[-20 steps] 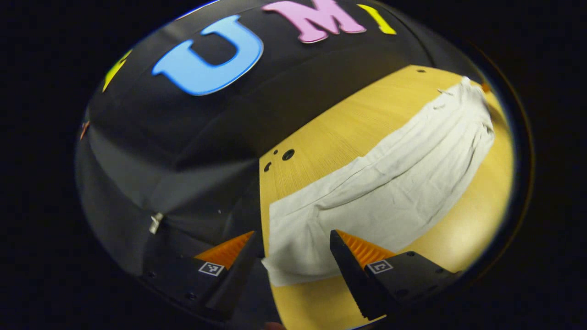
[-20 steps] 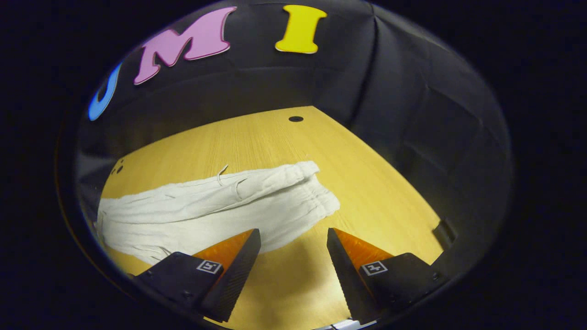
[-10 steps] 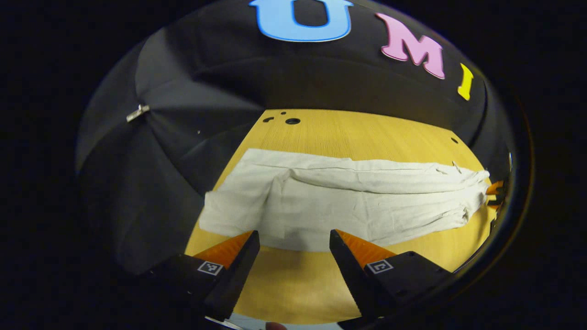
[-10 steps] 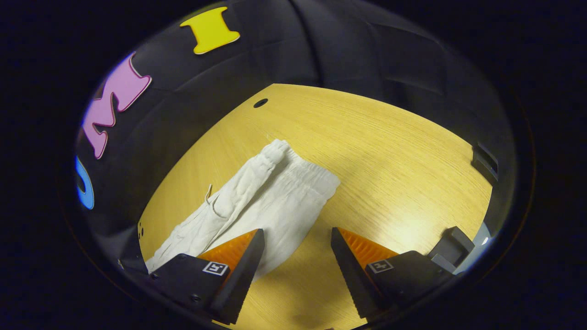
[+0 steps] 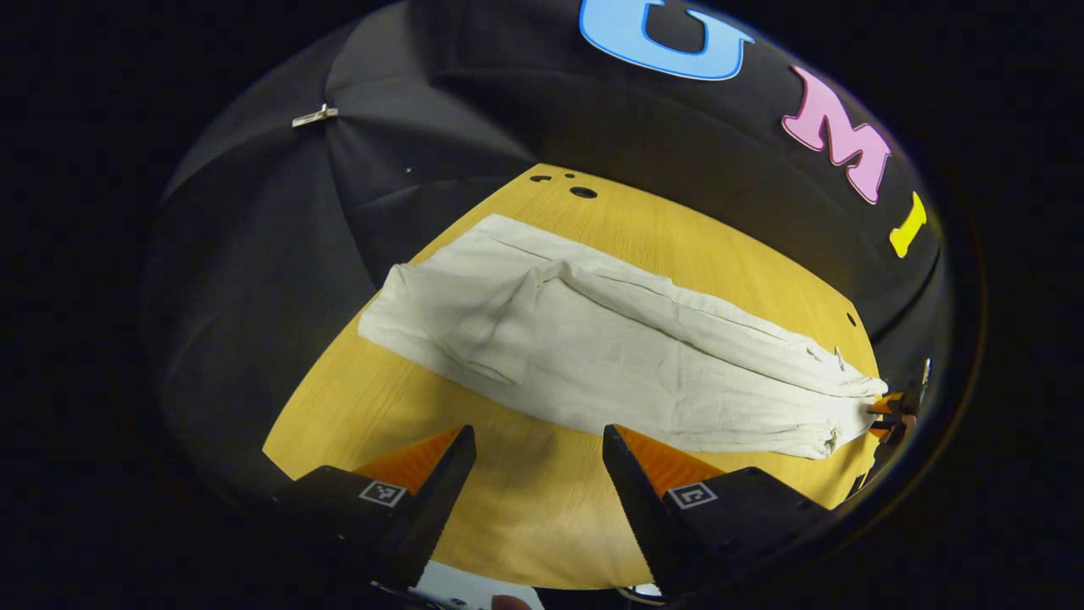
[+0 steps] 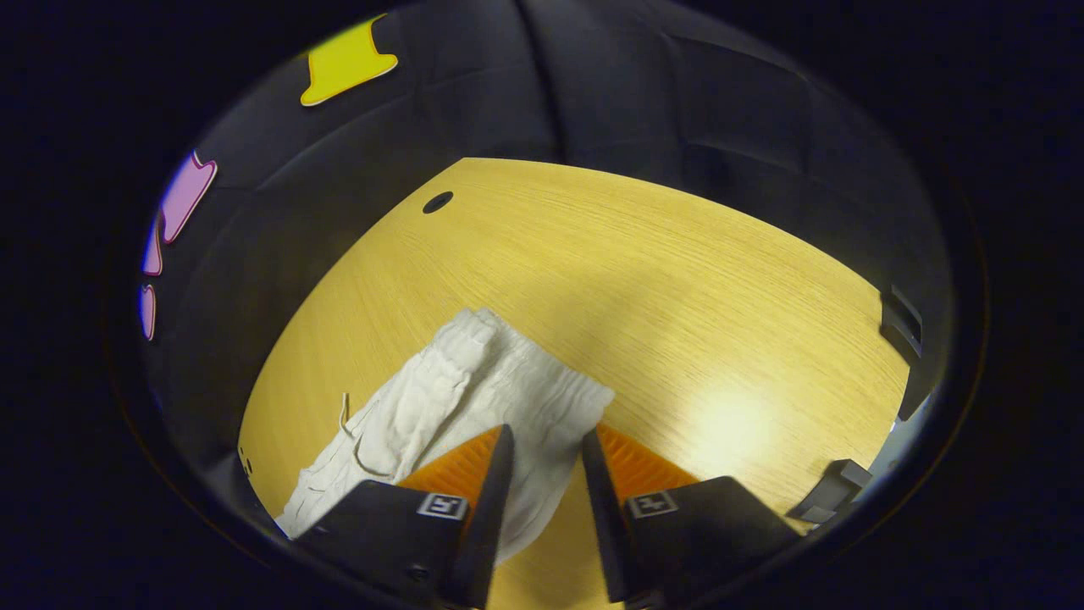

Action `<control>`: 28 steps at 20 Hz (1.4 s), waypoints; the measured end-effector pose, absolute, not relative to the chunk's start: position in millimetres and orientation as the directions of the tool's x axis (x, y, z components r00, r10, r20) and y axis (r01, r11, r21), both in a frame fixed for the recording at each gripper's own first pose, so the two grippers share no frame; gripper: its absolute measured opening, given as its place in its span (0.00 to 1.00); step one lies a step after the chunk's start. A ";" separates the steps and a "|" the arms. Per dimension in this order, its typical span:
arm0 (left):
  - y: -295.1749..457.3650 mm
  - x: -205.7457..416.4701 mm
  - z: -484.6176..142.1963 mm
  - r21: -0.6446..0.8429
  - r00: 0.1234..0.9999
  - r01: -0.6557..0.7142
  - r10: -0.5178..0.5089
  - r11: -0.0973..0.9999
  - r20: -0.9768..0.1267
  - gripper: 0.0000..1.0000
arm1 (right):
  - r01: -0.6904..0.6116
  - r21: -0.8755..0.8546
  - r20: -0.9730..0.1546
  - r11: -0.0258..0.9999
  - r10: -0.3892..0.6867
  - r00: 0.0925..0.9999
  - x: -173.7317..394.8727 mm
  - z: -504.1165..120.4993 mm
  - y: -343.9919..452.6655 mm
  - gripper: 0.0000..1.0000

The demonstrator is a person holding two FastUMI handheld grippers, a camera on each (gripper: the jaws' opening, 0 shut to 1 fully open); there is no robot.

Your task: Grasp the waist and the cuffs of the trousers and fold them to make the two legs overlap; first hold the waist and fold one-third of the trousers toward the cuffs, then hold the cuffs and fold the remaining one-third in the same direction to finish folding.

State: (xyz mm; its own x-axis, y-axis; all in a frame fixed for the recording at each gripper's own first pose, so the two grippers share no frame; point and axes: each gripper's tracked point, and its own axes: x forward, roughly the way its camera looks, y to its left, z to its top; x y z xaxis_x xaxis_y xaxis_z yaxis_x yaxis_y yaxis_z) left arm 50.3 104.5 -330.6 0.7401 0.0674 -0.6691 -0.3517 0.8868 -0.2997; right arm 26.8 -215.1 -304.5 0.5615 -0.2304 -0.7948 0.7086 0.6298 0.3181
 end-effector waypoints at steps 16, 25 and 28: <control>108.3 63.8 -333.5 -0.726 0.791 -0.503 -0.089 0.469 -0.605 0.92 | 0.672 0.427 -0.755 0.605 -0.170 0.634 29.4 -297.7 -214.3 0.10; 136.0 134.0 -326.1 -0.761 0.825 -0.511 -0.021 0.399 -0.565 0.93 | 0.627 0.438 -0.744 0.644 -0.131 0.655 30.6 -298.2 -216.8 0.10; 134.0 150.8 -321.7 -0.738 0.820 -0.510 -0.010 0.441 -0.573 0.96 | 0.626 0.436 -0.750 0.647 -0.123 0.650 28.9 -296.4 -217.3 0.10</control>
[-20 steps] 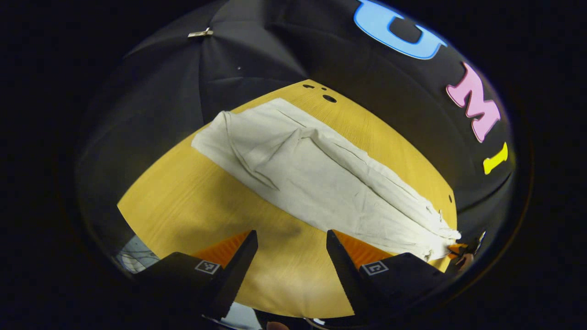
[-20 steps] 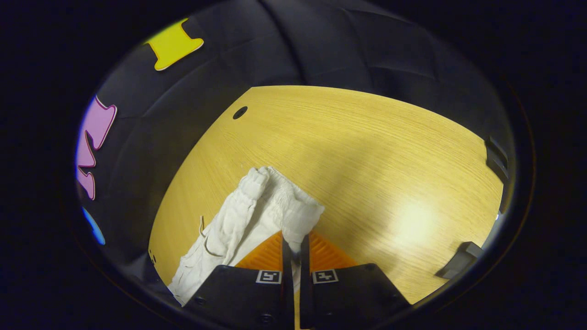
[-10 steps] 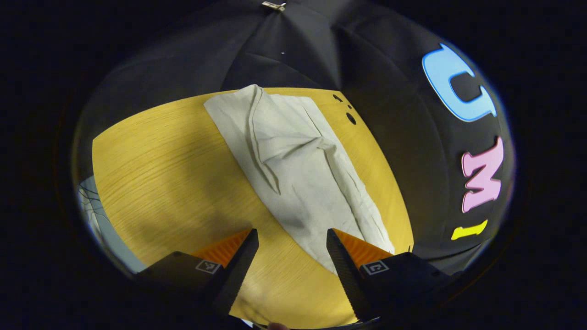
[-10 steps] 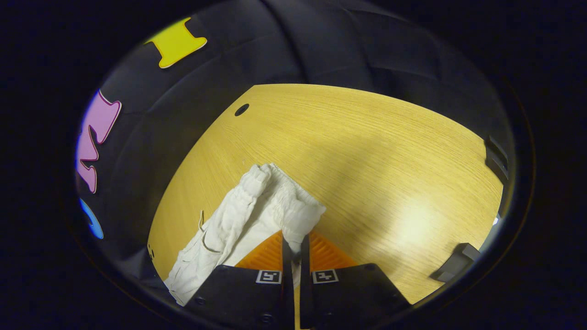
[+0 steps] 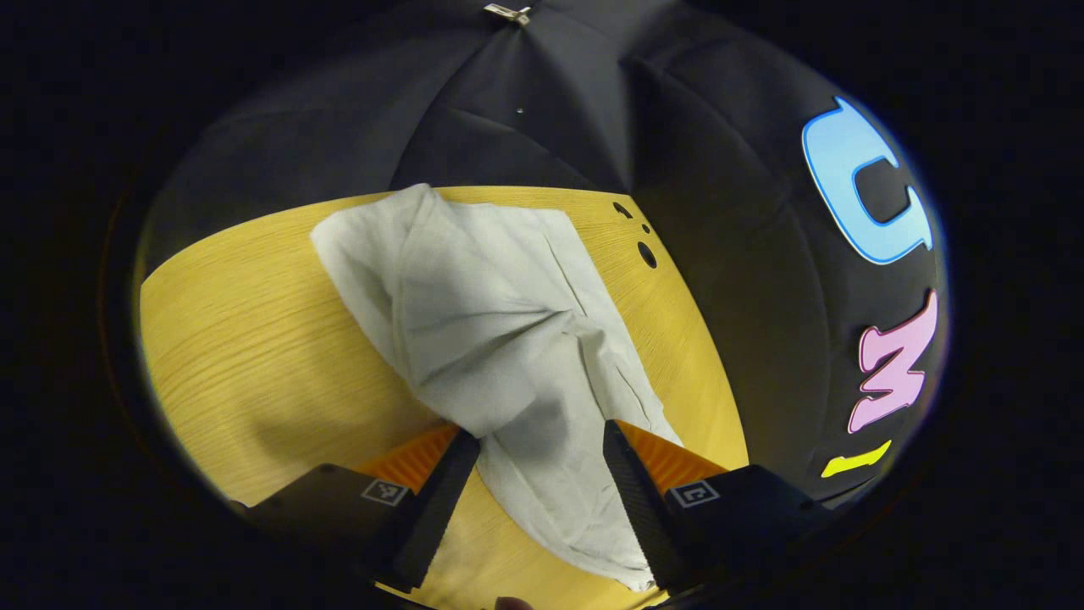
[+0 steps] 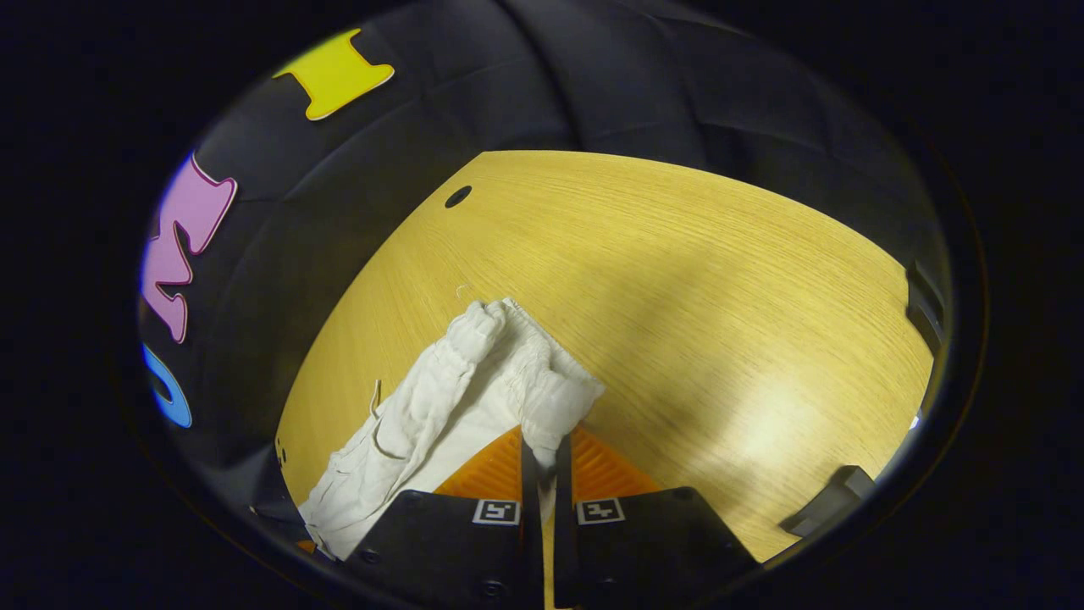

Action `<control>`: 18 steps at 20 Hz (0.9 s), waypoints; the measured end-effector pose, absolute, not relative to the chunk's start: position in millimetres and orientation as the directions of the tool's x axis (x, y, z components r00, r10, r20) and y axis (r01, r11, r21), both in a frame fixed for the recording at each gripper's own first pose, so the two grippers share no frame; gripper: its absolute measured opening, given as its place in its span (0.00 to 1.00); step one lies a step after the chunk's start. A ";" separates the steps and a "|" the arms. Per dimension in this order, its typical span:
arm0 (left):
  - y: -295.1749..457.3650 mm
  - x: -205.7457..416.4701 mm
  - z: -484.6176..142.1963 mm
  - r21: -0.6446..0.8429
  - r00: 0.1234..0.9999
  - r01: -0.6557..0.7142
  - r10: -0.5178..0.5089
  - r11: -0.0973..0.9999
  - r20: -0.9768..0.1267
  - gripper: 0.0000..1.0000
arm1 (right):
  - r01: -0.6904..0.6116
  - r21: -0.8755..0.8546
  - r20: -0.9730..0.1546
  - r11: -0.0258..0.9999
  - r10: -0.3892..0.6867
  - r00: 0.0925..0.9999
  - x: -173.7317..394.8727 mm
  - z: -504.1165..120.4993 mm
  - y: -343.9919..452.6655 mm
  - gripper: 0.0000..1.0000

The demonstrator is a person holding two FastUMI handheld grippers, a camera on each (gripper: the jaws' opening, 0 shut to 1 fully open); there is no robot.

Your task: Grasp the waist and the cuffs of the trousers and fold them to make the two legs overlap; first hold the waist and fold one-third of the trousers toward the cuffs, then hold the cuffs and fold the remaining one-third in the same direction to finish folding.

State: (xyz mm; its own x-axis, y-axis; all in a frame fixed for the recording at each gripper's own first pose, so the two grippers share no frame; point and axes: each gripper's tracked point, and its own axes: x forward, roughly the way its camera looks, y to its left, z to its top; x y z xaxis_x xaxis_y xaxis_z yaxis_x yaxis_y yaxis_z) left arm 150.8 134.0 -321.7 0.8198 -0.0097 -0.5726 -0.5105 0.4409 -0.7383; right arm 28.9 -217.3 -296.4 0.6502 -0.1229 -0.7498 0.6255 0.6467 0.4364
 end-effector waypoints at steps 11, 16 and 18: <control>124.7 194.7 -336.9 -0.684 0.768 -0.555 -0.025 0.474 -0.640 0.11 | 0.608 0.444 -0.744 0.658 -0.107 0.660 26.2 -295.5 -217.9 0.10; 113.1 176.6 -336.2 -0.715 0.781 -0.545 -0.046 0.437 -0.623 0.08 | 0.616 0.493 -0.703 0.615 -0.136 0.698 21.9 -270.3 -217.4 0.10; 96.9 162.8 -337.9 -0.734 0.787 -0.531 -0.075 0.422 -0.613 0.05 | 0.600 0.501 -0.674 0.623 -0.153 0.723 20.8 -256.5 -219.4 0.10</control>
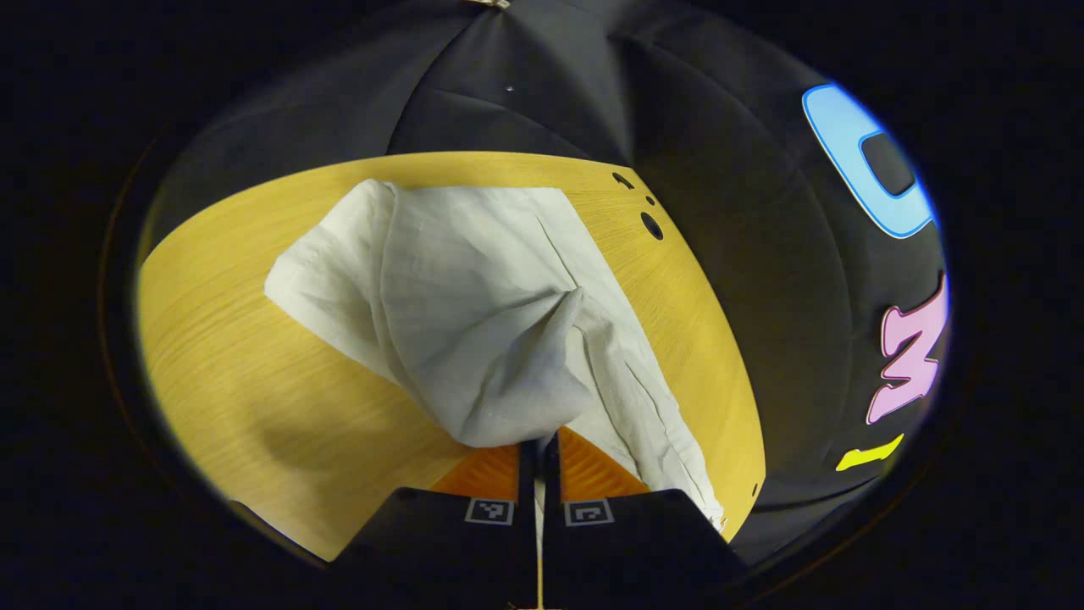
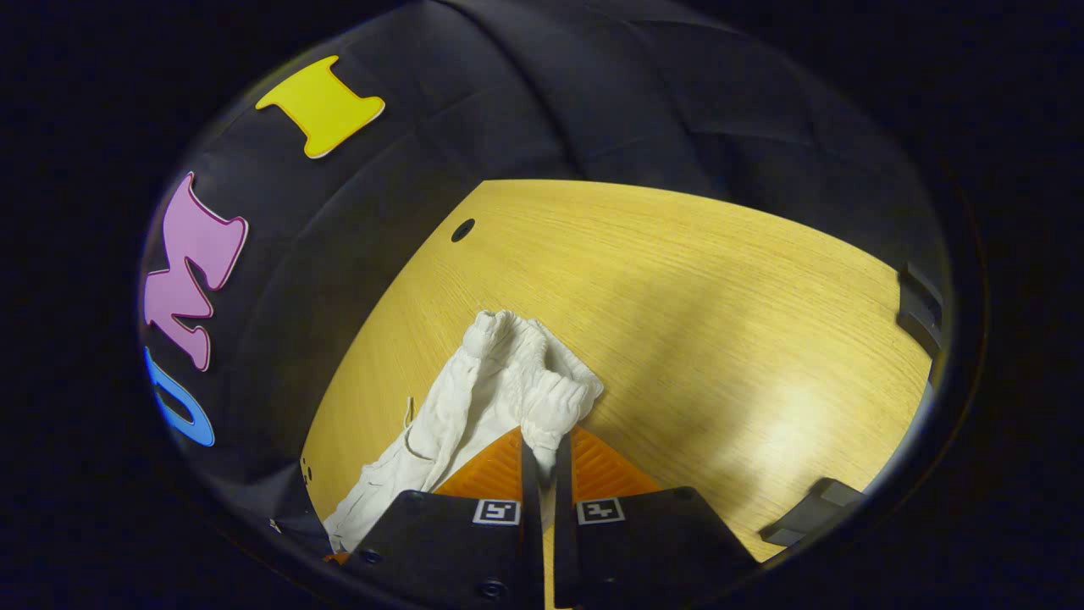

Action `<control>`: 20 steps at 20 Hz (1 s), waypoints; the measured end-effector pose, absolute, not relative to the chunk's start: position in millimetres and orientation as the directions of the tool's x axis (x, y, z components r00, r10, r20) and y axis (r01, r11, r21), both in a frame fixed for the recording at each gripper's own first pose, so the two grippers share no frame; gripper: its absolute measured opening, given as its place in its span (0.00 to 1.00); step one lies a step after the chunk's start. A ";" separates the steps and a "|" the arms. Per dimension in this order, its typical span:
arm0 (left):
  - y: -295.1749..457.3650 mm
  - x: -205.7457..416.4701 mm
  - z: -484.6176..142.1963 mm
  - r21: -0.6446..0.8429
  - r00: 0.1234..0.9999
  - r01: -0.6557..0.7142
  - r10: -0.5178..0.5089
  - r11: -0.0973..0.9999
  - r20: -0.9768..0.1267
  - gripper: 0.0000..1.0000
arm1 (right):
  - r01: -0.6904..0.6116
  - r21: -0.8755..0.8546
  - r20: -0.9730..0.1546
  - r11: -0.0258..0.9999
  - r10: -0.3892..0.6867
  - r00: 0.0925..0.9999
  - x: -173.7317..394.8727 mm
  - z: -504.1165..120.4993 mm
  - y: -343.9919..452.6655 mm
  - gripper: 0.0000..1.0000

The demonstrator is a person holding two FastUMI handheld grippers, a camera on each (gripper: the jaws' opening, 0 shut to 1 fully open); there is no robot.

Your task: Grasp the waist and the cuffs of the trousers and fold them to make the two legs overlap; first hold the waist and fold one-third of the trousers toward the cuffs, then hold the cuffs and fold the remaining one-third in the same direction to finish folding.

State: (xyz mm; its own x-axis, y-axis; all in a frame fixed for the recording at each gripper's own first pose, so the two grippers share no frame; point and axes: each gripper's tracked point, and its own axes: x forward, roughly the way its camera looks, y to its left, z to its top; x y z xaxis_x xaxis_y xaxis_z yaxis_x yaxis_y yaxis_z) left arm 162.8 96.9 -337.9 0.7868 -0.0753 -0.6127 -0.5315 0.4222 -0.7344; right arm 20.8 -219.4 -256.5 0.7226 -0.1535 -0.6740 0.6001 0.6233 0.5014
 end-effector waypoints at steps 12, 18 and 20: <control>50.9 105.6 -338.4 -0.743 0.785 -0.492 -0.139 0.454 -0.604 0.08 | 0.292 0.574 -0.445 0.765 -0.007 0.896 40.6 -115.9 -126.1 0.09; 48.2 100.4 -340.9 -0.754 0.790 -0.495 -0.137 0.431 -0.597 0.08 | 0.090 0.536 -0.421 0.839 0.173 0.890 47.1 -98.5 -8.3 0.09; 48.0 100.9 -341.5 -0.760 0.792 -0.492 -0.144 0.424 -0.593 0.07 | 0.043 0.529 -0.431 0.848 0.224 0.874 53.1 -109.3 29.8 0.09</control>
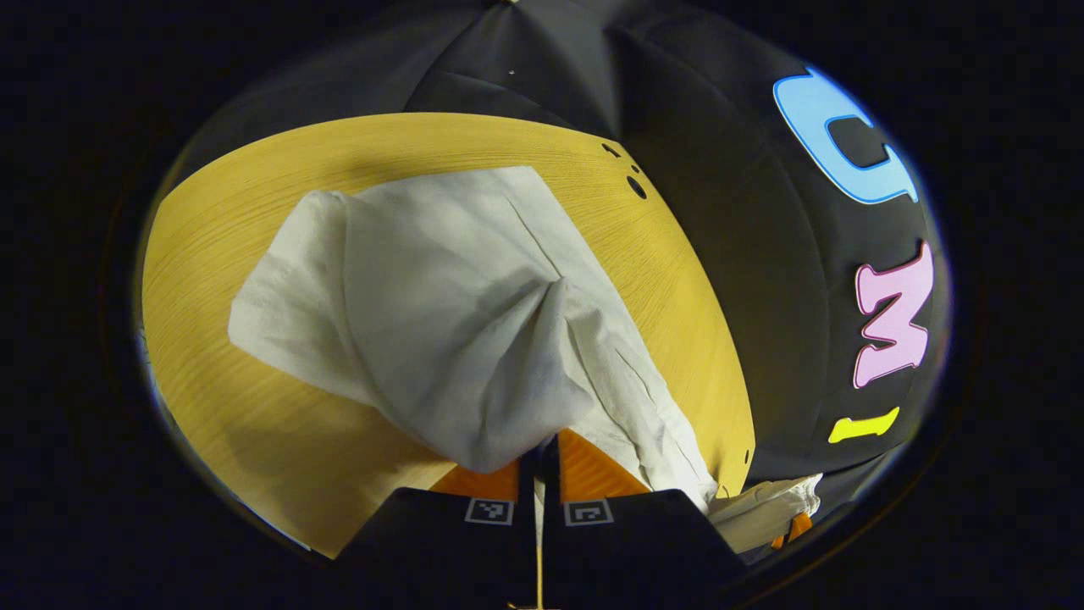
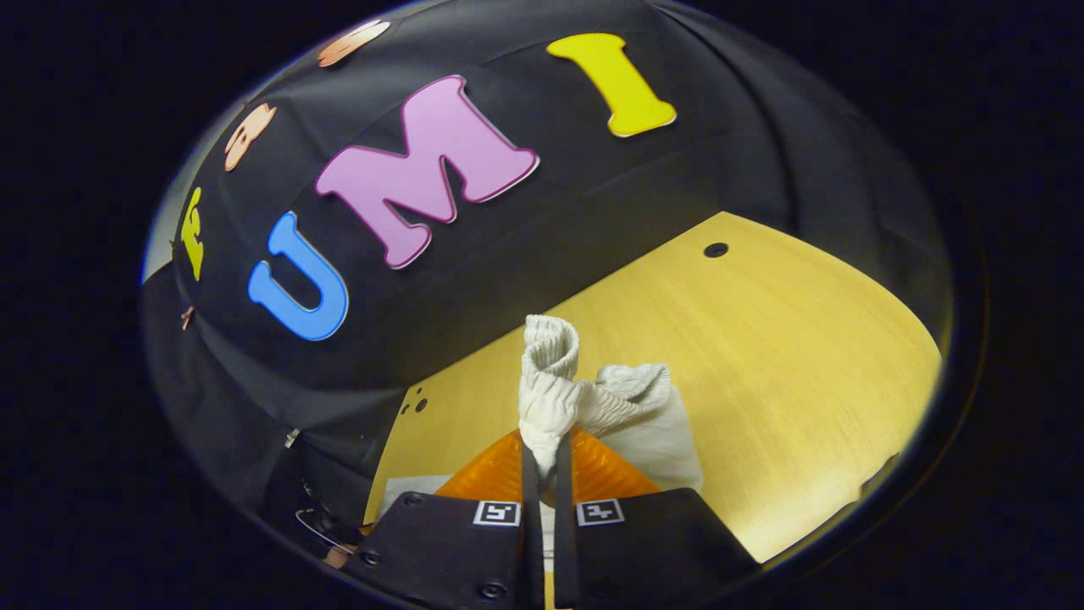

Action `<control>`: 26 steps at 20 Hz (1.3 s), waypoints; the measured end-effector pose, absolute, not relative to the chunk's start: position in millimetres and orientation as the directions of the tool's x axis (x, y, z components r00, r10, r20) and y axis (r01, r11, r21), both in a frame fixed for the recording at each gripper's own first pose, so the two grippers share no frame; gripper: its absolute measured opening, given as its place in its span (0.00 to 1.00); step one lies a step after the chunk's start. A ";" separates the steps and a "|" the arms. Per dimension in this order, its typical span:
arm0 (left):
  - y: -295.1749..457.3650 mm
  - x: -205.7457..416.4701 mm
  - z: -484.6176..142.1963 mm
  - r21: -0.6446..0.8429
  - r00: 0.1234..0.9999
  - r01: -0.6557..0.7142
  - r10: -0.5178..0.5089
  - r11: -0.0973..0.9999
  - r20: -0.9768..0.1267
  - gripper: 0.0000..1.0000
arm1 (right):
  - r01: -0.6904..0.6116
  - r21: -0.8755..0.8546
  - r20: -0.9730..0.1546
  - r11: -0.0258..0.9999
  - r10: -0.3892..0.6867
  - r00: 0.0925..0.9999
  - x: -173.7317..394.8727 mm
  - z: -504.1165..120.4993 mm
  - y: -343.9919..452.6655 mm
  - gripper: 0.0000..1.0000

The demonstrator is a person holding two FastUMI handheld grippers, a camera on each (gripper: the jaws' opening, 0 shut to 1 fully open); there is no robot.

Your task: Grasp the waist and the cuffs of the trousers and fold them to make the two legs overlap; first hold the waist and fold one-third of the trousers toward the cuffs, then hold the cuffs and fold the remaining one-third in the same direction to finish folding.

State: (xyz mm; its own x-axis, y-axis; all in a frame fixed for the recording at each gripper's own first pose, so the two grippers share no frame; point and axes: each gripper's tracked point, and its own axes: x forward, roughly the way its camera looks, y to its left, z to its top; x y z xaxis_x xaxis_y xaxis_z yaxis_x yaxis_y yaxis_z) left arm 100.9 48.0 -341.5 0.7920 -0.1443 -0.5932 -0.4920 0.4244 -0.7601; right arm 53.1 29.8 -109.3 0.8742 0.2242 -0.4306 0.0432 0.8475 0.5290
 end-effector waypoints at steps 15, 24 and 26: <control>46.5 100.4 -341.3 -0.794 0.808 -0.483 -0.163 0.370 -0.567 0.08 | -0.174 0.337 -0.668 0.925 0.366 0.648 91.8 -210.1 141.1 0.10; 49.4 96.0 -341.5 -0.822 0.827 -0.480 -0.155 0.306 -0.540 0.08 | -0.199 0.557 -0.642 0.806 0.570 0.513 64.8 -216.4 181.0 0.51; 50.2 96.2 -341.3 -0.824 0.829 -0.484 -0.149 0.294 -0.539 0.08 | -0.200 0.557 -0.642 0.806 0.570 0.513 51.3 -203.3 171.7 0.54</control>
